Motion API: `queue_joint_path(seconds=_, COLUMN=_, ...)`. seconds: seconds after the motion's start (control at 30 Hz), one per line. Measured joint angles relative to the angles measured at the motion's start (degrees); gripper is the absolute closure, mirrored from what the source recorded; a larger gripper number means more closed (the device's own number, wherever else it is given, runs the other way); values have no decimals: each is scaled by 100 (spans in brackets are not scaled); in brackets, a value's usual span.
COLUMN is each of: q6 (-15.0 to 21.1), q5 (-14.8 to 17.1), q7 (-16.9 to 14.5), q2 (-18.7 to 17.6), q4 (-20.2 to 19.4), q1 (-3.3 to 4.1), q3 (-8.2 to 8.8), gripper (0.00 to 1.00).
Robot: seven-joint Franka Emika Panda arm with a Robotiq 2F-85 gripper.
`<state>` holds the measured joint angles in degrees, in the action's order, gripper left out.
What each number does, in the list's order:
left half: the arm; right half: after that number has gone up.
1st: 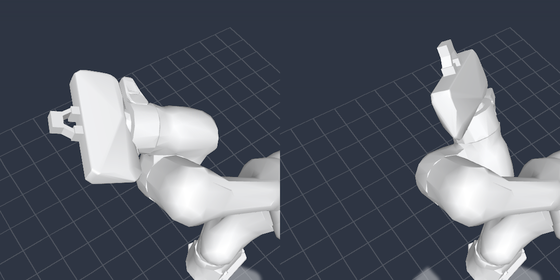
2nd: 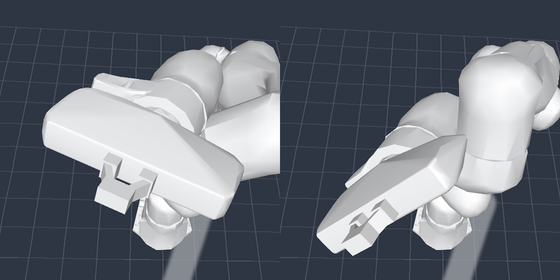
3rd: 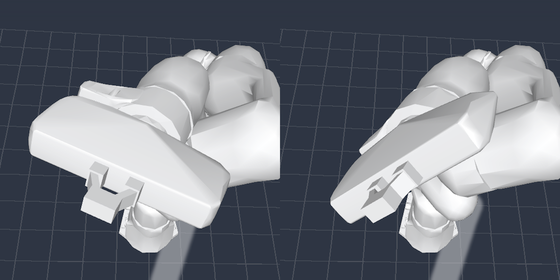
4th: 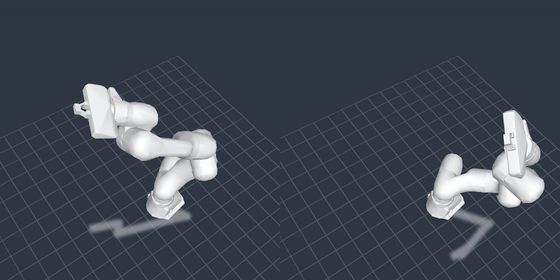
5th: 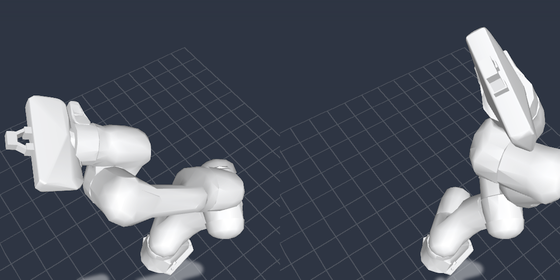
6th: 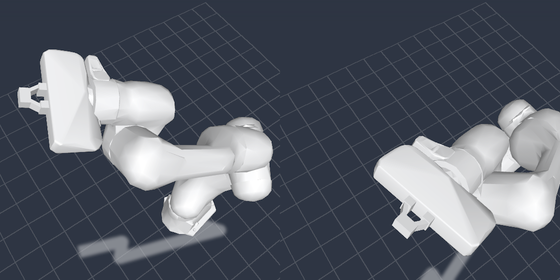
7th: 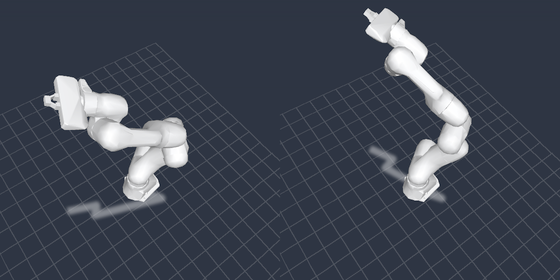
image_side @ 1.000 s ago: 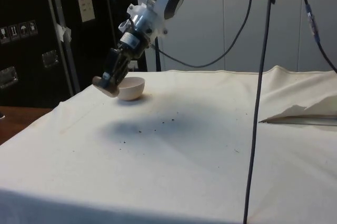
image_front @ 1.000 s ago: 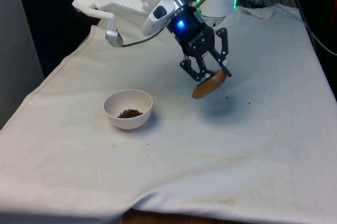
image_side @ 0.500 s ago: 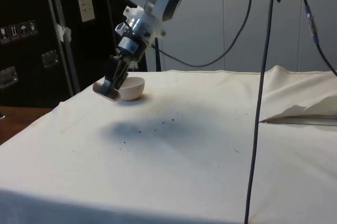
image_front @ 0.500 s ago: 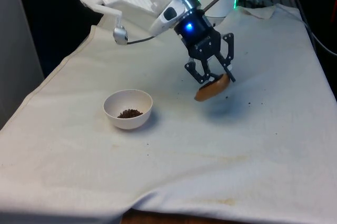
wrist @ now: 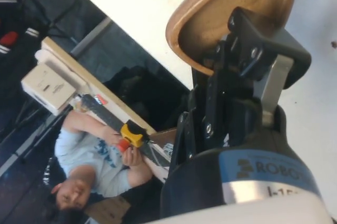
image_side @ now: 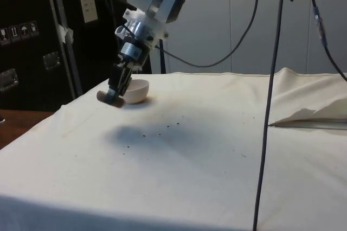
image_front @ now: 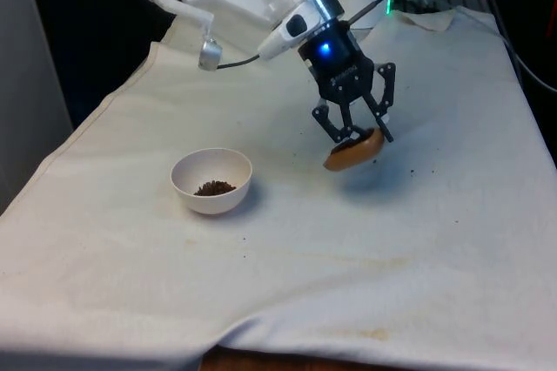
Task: Pour the coffee beans from the cup into the bowl.
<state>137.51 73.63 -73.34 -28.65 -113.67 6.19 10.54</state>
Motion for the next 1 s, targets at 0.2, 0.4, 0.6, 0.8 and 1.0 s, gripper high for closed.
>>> queue_joint_path(seconds=0.2, q6=229, q5=-275, q7=120, q2=0, q4=-34, q1=0, q3=-126, gripper=97)
queue_joint_path(seconds=0.4, q6=372, q5=-493, q7=229, q2=0, q4=-57, q1=0, q3=-201, gripper=97)
queue_joint_path(seconds=0.6, q6=539, q5=-796, q7=413, q2=0, q4=-74, q1=0, q3=-292, gripper=97)
queue_joint_path(seconds=0.8, q6=688, q5=-1106, q7=613, q2=0, q4=-97, q1=0, q3=-378, gripper=97)
queue_joint_path(seconds=1.0, q6=842, q5=-1421, q7=825, q2=0, q4=-126, q1=0, q3=-458, gripper=97)
